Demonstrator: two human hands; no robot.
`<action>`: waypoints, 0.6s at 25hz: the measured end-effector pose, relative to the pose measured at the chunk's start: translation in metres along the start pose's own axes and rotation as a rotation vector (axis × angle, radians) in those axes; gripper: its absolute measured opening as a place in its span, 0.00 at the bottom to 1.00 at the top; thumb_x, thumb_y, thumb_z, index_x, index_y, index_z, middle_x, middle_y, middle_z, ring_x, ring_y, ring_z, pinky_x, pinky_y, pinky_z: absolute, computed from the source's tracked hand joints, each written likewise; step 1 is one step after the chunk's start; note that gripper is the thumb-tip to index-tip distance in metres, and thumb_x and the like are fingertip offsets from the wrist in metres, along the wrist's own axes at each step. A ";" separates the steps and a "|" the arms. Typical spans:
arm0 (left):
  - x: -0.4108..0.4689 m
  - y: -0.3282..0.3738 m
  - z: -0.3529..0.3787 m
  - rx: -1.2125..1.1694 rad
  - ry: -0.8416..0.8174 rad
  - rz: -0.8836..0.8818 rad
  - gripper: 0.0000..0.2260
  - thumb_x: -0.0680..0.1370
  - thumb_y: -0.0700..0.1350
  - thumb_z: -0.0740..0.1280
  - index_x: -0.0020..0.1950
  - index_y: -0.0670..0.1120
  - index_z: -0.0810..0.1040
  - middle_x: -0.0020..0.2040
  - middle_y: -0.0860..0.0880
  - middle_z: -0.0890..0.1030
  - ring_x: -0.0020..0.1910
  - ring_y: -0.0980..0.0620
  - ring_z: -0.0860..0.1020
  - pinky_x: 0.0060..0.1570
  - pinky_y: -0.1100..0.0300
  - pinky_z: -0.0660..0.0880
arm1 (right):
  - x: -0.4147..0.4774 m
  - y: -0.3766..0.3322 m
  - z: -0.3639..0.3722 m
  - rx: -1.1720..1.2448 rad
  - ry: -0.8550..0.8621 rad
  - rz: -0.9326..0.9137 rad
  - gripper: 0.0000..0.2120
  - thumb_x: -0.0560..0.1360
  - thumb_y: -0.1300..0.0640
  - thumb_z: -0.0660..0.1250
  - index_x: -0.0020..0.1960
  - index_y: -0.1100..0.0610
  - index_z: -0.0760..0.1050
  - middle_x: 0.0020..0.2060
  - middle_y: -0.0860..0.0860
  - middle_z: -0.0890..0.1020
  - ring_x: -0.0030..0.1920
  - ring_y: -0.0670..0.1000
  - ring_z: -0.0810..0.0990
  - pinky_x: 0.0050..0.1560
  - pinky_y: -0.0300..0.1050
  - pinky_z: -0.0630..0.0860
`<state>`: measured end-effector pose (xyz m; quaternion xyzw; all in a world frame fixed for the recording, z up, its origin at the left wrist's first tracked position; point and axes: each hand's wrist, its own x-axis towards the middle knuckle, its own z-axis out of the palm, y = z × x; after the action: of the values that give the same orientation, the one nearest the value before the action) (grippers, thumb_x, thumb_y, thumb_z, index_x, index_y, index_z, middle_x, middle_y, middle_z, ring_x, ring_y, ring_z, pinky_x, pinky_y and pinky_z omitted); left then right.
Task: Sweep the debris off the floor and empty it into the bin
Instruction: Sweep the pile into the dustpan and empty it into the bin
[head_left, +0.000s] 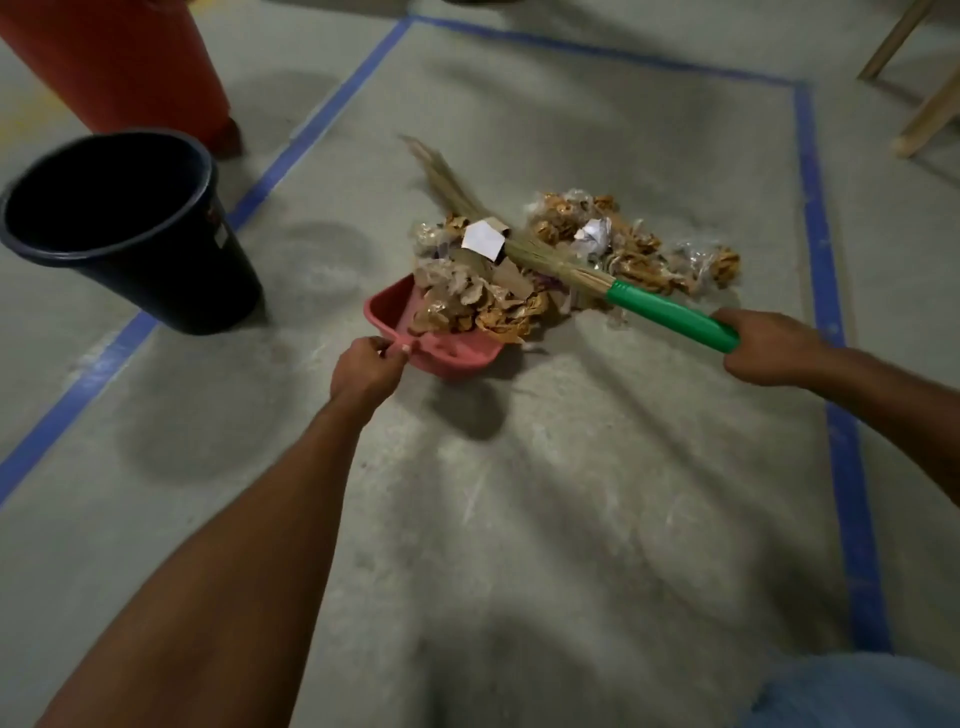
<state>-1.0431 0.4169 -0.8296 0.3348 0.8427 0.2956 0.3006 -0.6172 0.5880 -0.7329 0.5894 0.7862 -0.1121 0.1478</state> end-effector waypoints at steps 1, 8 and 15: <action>-0.002 0.002 0.004 0.005 -0.018 -0.011 0.24 0.79 0.64 0.66 0.56 0.43 0.83 0.44 0.45 0.85 0.41 0.46 0.83 0.40 0.54 0.79 | -0.016 0.001 0.005 -0.017 -0.001 -0.007 0.29 0.71 0.60 0.67 0.72 0.51 0.69 0.53 0.59 0.81 0.48 0.60 0.80 0.43 0.48 0.76; -0.011 -0.008 0.020 0.003 -0.098 0.012 0.22 0.81 0.64 0.64 0.53 0.44 0.80 0.38 0.47 0.81 0.36 0.48 0.79 0.36 0.52 0.76 | -0.089 0.014 0.053 -0.044 0.058 0.029 0.24 0.73 0.61 0.65 0.66 0.46 0.67 0.38 0.53 0.76 0.33 0.53 0.73 0.34 0.45 0.69; -0.035 -0.041 0.027 -0.134 -0.085 0.051 0.21 0.81 0.62 0.65 0.65 0.48 0.79 0.51 0.45 0.83 0.47 0.45 0.80 0.44 0.54 0.74 | -0.114 0.047 0.068 0.270 0.189 0.245 0.19 0.70 0.61 0.66 0.57 0.45 0.74 0.36 0.51 0.81 0.36 0.57 0.80 0.43 0.54 0.80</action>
<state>-1.0191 0.3743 -0.8644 0.3474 0.7987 0.3446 0.3502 -0.5357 0.4752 -0.7546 0.7029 0.6970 -0.1419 0.0057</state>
